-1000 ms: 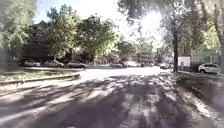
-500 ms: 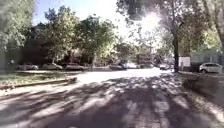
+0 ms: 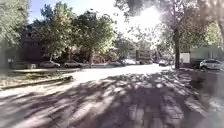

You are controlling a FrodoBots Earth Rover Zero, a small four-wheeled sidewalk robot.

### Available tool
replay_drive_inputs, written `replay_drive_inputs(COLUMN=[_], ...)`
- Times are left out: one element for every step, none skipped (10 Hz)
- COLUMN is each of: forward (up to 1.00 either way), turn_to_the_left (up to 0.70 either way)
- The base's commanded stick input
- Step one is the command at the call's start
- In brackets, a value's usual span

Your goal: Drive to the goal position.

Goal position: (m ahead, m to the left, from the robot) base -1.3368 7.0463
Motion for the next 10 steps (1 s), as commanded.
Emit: replay_drive_inputs(forward=[0.70, 0.70, 0.70, 0.70, 0.70, 0.70, 0.70, 0.70, 0.70, 0.70], turn_to_the_left=[0.00, 0.00, 0.00, 0.00, 0.00, 0.00, 0.00, 0.00, 0.00, 0.00])
